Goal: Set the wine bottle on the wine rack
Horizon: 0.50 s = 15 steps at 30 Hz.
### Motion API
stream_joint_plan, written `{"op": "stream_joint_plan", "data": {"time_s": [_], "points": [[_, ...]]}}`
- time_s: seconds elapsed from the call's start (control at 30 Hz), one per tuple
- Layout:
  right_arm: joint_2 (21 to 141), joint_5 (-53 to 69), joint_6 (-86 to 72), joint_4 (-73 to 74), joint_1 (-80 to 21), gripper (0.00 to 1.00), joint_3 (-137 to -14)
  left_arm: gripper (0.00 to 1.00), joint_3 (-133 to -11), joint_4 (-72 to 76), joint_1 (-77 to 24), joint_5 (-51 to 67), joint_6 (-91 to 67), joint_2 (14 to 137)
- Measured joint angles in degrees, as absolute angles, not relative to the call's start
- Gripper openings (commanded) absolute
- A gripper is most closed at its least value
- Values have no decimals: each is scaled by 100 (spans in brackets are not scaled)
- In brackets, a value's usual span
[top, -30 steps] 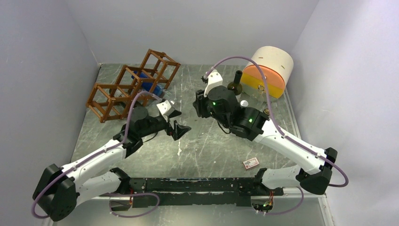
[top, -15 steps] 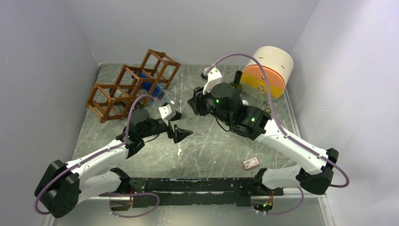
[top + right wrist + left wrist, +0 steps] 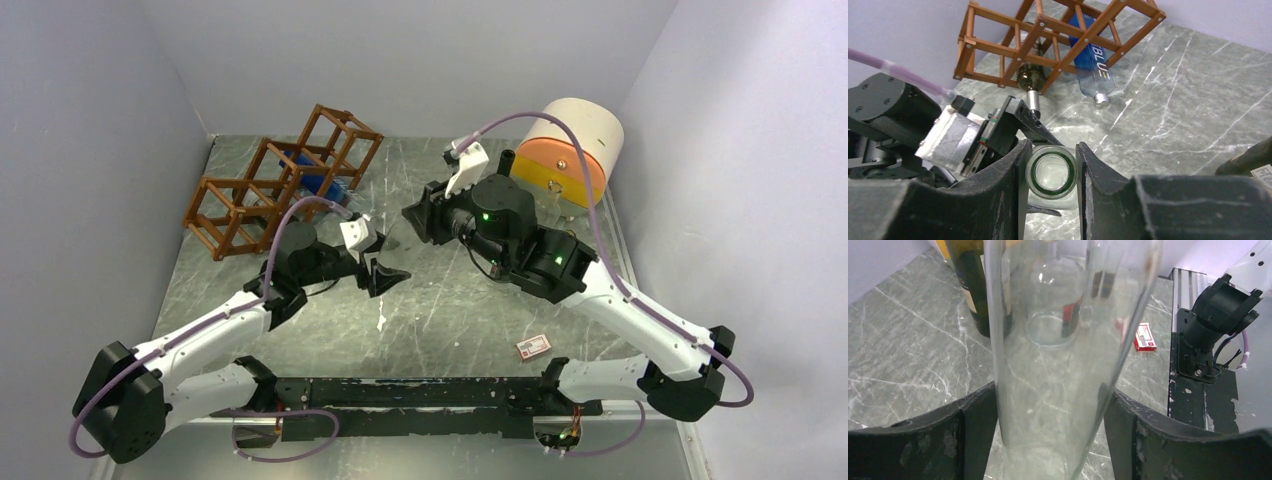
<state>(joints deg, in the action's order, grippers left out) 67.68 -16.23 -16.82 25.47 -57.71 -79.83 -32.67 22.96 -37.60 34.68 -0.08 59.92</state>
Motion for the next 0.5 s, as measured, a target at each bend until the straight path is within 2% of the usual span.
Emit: {"op": "stream_joint_plan", "data": {"time_s": [0.03,0.13,0.17,0.2,0.23,0.3,0.33,0.5], "points": [[6742,-1608,-1693,2532,-5771,0,-7983,67,-3277,2265,-3760,3474,21,6005],[6709,-1601,-1706,2499,-5769,0,-7983,38,-3374,2209,-3774,3507,115,6112],[6709,-1634,-1715,2486,-5765,9,-7983,25,-3404,2191,-3776,3509,198,6136],[6709,-1647,-1743,2482,-5741,28,-7983,12,-3426,2180,-3780,3476,252,6154],[6705,-1647,-1758,2488,-5721,42,-7983,8,-3441,2165,-3798,3433,294,6163],[6698,-1651,-1763,2495,-5723,56,-7983,7,-3492,2095,-3798,3312,392,6163],[6687,-1640,-1776,2497,-5723,59,-7992,7,-3520,2056,-3804,3229,440,6163],[6438,-1559,-1704,2779,-5723,67,-8049,7,-3898,1372,-3809,2740,1120,6163]]}}
